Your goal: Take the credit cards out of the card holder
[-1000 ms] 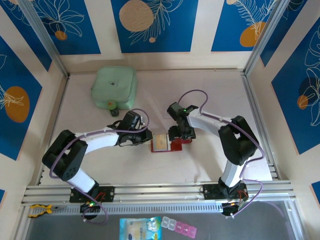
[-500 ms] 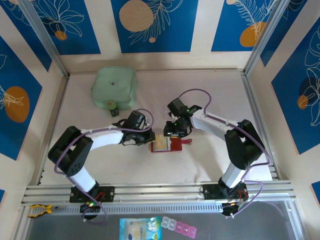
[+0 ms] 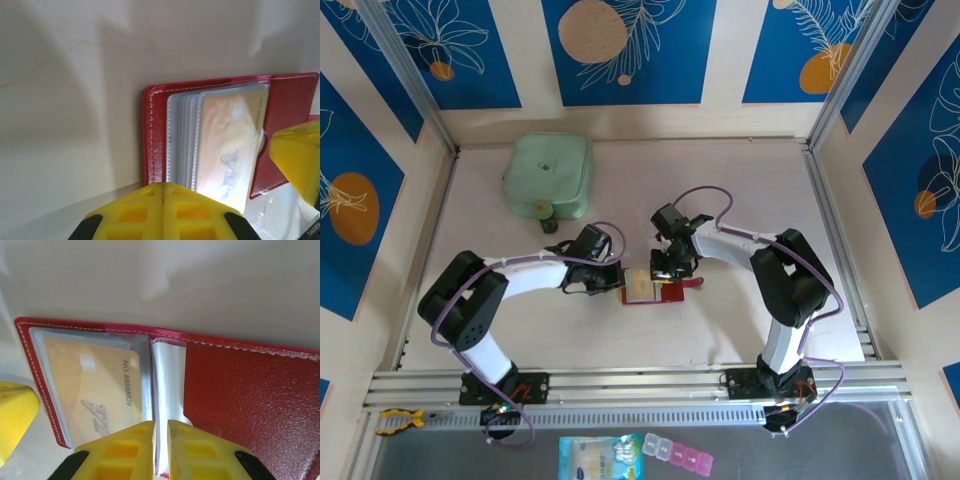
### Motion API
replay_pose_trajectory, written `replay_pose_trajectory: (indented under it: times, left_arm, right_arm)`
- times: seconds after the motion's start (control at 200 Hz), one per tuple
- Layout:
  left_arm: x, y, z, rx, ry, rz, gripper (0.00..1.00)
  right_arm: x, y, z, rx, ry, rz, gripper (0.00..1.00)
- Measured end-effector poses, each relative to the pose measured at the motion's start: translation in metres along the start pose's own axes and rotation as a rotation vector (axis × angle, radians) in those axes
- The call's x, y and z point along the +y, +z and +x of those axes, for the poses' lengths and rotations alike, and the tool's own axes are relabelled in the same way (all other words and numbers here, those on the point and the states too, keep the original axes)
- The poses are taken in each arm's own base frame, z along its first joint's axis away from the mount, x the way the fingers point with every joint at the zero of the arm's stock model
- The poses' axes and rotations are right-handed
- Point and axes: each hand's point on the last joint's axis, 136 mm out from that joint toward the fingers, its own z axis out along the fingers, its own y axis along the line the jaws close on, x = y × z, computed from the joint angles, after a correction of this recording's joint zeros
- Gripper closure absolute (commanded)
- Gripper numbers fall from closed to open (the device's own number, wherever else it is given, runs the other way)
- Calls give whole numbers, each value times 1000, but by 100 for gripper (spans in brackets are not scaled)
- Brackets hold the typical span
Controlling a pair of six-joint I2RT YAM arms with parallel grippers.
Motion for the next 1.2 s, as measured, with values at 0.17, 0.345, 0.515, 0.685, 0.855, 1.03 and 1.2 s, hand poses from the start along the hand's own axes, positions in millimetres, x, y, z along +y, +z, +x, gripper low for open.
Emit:
replay_pose_trajectory:
  times: [0.17,0.345,0.515,0.685,0.855,1.03,1.2]
  left_arm:
    - [5,6,2,16,-5,-12,97]
    - [5,6,2,16,-4,-11,97]
    - [5,6,2,16,-4,-11,97]
    - [5,3,2,11,-4,-14,97]
    - [1,-3,2,4,-1,-9,97]
    - [-9,-5,-1,2,12,11,97]
    - [-19,0,0,15,26,47,97]
  right_arm:
    - [0,6,2,18,2,0,88]
    - [6,8,2,20,-7,-28,88]
    - [9,9,2,24,-10,-52,88]
    - [9,11,5,31,-10,-60,88]
    - [6,9,6,27,-4,-64,83]
    - [8,0,5,7,-4,-85,78]
    - [13,-6,3,-5,1,-136,77]
